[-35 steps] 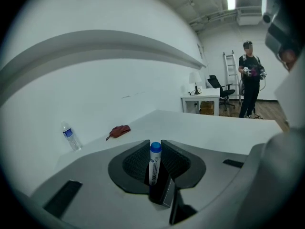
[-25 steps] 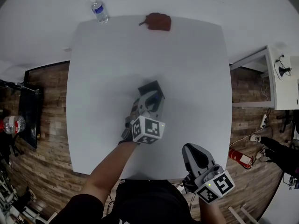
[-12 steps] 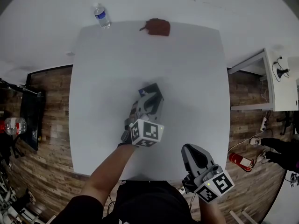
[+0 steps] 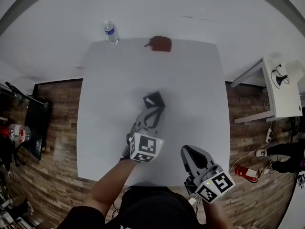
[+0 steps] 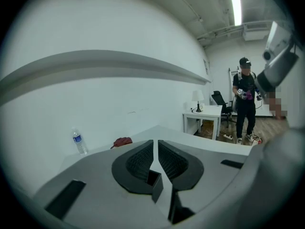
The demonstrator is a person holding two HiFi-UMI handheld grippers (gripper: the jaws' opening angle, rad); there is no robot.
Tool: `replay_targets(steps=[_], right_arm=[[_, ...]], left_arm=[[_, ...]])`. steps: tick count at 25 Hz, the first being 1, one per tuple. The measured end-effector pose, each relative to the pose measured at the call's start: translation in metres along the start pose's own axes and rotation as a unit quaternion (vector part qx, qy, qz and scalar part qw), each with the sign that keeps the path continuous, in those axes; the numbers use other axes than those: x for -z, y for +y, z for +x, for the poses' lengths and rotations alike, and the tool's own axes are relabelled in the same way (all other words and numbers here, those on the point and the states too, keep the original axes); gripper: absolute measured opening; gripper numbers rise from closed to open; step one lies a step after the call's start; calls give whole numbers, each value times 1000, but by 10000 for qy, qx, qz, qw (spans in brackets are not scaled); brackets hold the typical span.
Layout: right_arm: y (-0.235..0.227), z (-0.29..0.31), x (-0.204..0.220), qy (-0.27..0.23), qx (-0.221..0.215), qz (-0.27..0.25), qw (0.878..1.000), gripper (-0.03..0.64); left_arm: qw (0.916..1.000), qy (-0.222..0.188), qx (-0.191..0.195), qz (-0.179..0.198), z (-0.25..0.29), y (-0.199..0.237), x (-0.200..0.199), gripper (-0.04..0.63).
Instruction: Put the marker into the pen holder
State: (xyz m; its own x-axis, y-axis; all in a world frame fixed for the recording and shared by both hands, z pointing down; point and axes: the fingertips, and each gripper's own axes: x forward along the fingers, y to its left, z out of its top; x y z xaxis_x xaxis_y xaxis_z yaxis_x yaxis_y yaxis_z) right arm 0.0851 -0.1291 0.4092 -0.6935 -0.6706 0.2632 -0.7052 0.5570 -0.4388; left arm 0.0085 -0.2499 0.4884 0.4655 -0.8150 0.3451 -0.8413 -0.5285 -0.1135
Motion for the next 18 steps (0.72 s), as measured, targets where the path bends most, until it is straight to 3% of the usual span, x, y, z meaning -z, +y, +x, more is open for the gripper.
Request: replay_targets(steps=[10,18], right_arm=[[37,-16,-21,-329,-416,-425,9977,17],[58,-31,-25,-456,-590,-700,9948,17]], left_arm=[[9991,-323,6,-284,-73,-20,-53,27],[9959,-556,243,-676,-132,-51,-83,8]])
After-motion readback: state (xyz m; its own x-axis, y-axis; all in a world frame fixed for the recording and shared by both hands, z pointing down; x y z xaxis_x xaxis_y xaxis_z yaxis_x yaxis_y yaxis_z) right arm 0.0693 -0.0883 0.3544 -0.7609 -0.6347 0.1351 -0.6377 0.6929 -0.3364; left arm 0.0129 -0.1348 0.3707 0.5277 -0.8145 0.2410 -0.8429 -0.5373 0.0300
